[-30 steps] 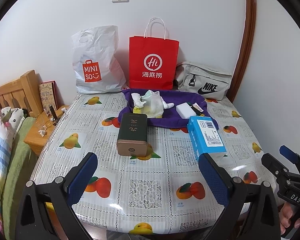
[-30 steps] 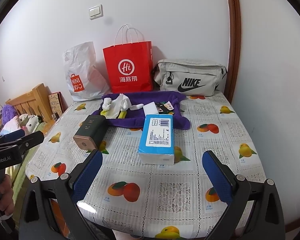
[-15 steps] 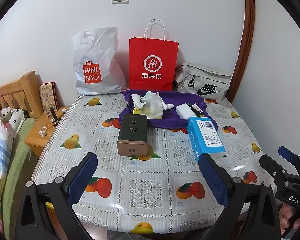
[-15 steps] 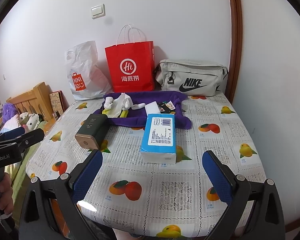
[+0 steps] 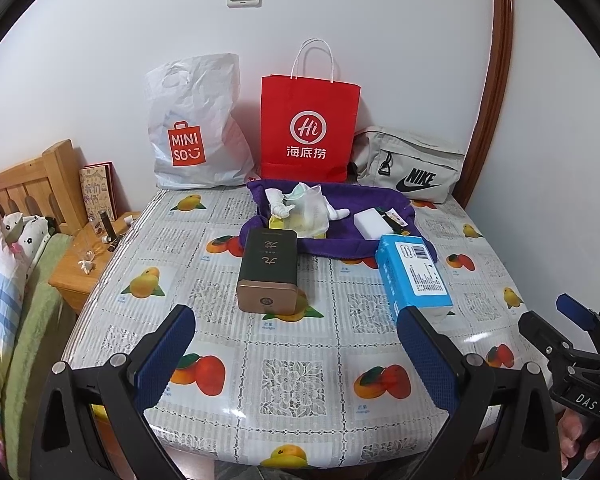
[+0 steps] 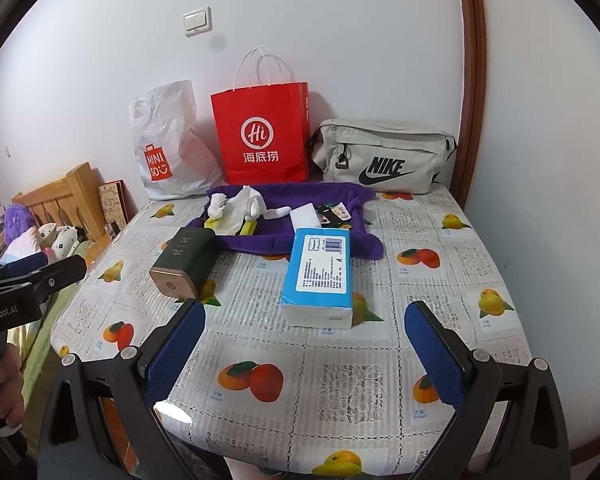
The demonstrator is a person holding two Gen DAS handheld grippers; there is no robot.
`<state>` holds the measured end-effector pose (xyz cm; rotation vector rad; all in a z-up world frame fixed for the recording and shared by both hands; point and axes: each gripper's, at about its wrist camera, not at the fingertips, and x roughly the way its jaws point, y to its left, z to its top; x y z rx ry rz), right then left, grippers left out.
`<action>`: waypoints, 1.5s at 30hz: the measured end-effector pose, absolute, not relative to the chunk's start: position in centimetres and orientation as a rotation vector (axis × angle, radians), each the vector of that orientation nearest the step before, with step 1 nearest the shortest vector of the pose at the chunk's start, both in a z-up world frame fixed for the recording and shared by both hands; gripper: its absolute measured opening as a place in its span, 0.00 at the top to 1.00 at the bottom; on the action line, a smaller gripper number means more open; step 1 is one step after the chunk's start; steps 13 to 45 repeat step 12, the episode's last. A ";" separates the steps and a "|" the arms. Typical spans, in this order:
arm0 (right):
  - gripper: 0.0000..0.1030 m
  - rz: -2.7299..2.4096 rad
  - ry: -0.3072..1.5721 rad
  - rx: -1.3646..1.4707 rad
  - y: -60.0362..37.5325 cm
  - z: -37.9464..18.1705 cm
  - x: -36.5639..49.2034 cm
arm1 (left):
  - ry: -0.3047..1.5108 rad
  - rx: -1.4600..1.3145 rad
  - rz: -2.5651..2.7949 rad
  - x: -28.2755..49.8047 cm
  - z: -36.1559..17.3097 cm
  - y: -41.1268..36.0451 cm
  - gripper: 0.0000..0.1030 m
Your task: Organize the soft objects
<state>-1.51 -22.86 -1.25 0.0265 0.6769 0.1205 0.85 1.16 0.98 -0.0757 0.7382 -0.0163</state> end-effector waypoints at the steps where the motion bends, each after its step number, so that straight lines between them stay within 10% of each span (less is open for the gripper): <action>1: 0.04 0.120 0.677 0.025 -22.9 -1.3 -1.4 | 0.738 -0.075 -0.015 0.8 1.0 1.2 0.01; 45: 0.04 0.131 0.679 0.025 -22.7 -1.6 -0.9 | 0.739 -0.080 -0.021 1.2 0.9 1.3 0.01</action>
